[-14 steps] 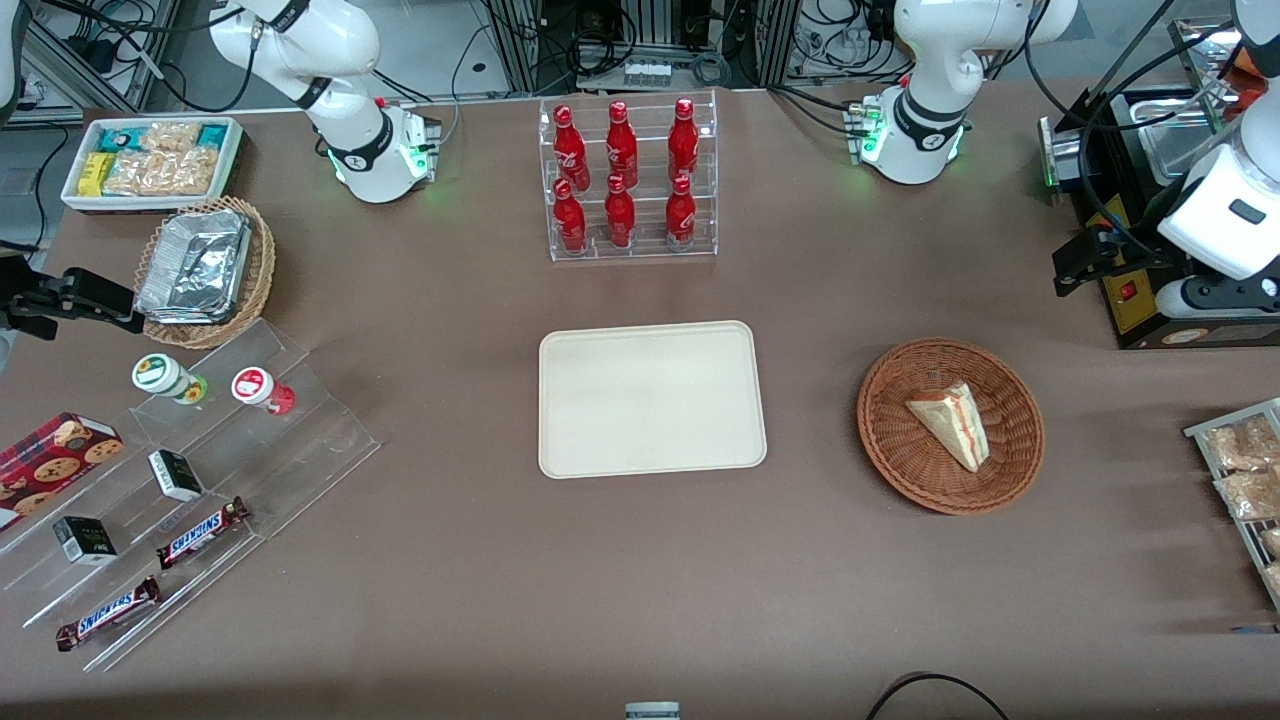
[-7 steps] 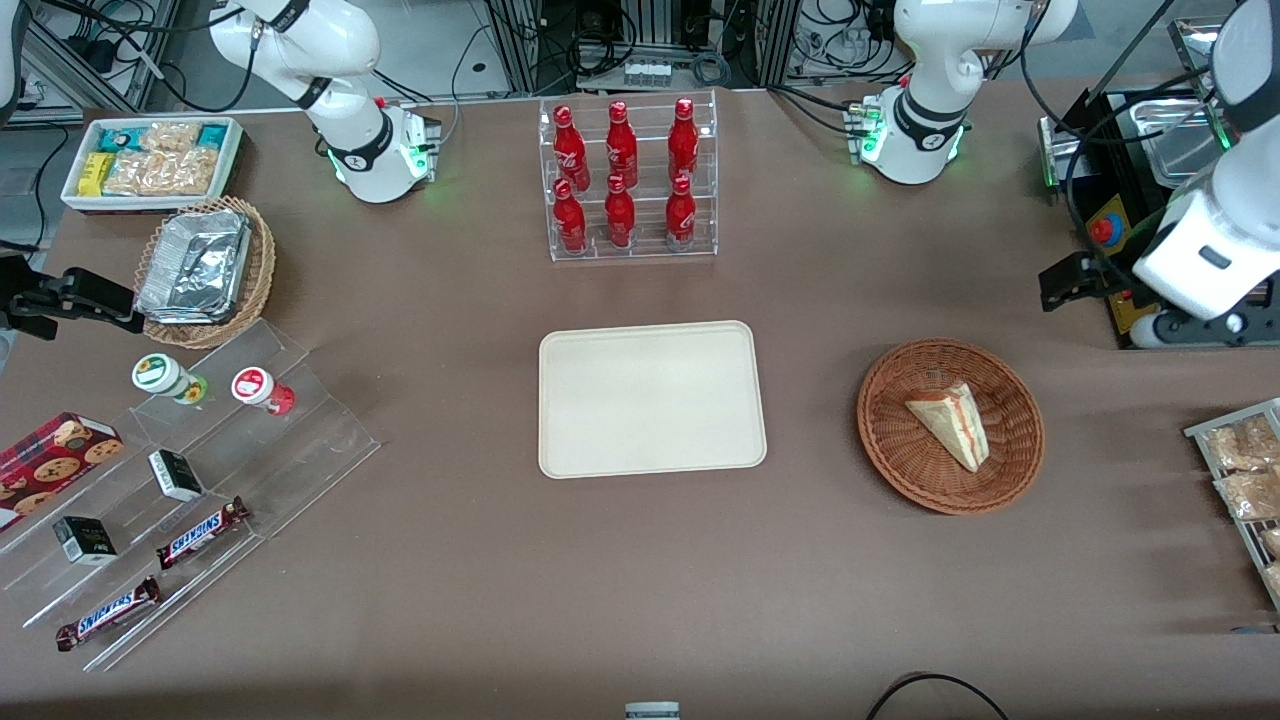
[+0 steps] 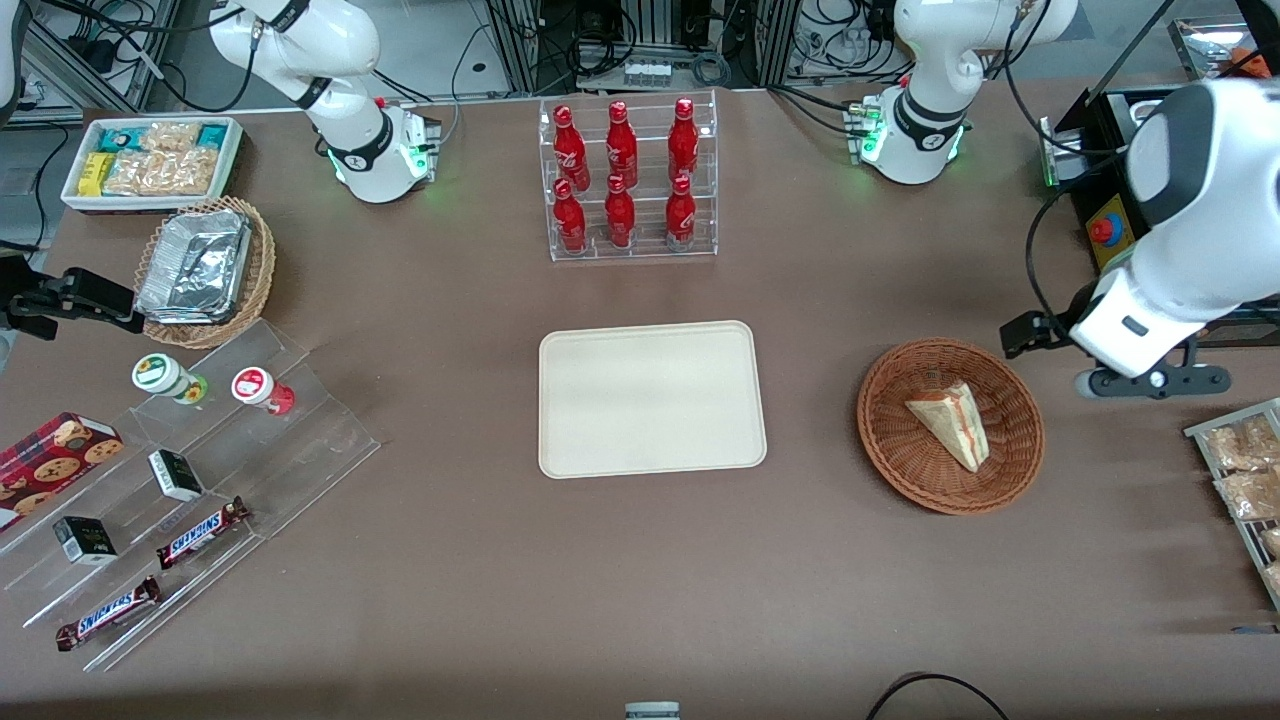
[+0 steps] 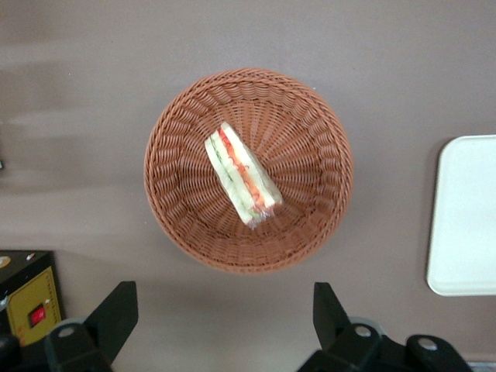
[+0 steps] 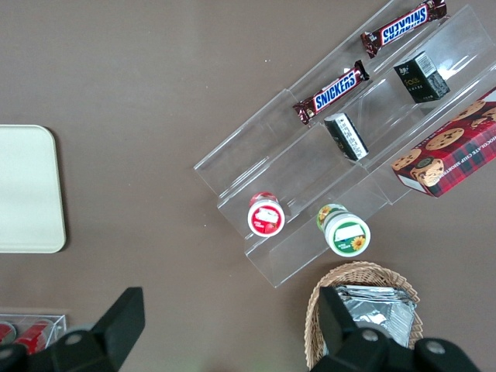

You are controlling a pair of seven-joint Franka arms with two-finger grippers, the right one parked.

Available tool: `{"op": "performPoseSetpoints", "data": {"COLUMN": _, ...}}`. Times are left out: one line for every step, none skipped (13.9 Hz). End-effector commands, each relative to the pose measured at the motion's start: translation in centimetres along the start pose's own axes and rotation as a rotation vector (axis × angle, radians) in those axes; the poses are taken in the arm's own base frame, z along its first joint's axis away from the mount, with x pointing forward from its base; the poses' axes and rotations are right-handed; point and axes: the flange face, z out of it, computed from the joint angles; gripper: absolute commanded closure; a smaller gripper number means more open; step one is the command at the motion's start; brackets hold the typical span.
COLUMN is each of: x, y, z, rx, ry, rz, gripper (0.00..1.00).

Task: Place sandwich from basket to tray
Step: 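Move the left gripper over the wicker basket above the sandwich, then lower the open left gripper onto the wrapped sandwich and close it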

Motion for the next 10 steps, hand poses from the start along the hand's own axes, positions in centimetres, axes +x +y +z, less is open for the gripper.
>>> {"op": "performPoseSetpoints", "data": {"x": -0.8, "y": -1.2, "z": 4.0, "rx": 0.007, "ry": 0.036, "rz": -0.061, "gripper": 0.0}}
{"op": "performPoseSetpoints", "data": {"x": -0.9, "y": -1.2, "z": 5.5, "rx": 0.002, "ry": 0.048, "rz": -0.135, "gripper": 0.0}}
{"op": "performPoseSetpoints", "data": {"x": -0.9, "y": -0.7, "z": 7.1, "rx": -0.002, "ry": 0.056, "rz": -0.201, "gripper": 0.0}}
{"op": "performPoseSetpoints", "data": {"x": -1.1, "y": -0.5, "z": 8.7, "rx": -0.009, "ry": 0.072, "rz": -0.25, "gripper": 0.0}}
{"op": "performPoseSetpoints", "data": {"x": -1.5, "y": -0.4, "z": 10.3, "rx": -0.019, "ry": 0.091, "rz": -0.289, "gripper": 0.0}}
{"op": "performPoseSetpoints", "data": {"x": -1.9, "y": -0.2, "z": 11.7, "rx": -0.03, "ry": 0.107, "rz": -0.328, "gripper": 0.0}}
{"op": "performPoseSetpoints", "data": {"x": -2.1, "y": 0.1, "z": 13.4, "rx": -0.039, "ry": 0.119, "rz": -0.373, "gripper": 0.0}}
{"op": "performPoseSetpoints", "data": {"x": -2.1, "y": 0.3, "z": 14.6, "rx": -0.045, "ry": 0.126, "rz": -0.412, "gripper": 0.0}}
{"op": "performPoseSetpoints", "data": {"x": -2.1, "y": 0.9, "z": 15.8, "rx": -0.041, "ry": 0.116, "rz": -0.408, "gripper": 0.0}}
{"op": "performPoseSetpoints", "data": {"x": -2.2, "y": 1.0, "z": 16.5, "rx": -0.041, "ry": 0.113, "rz": -0.409, "gripper": 0.0}}
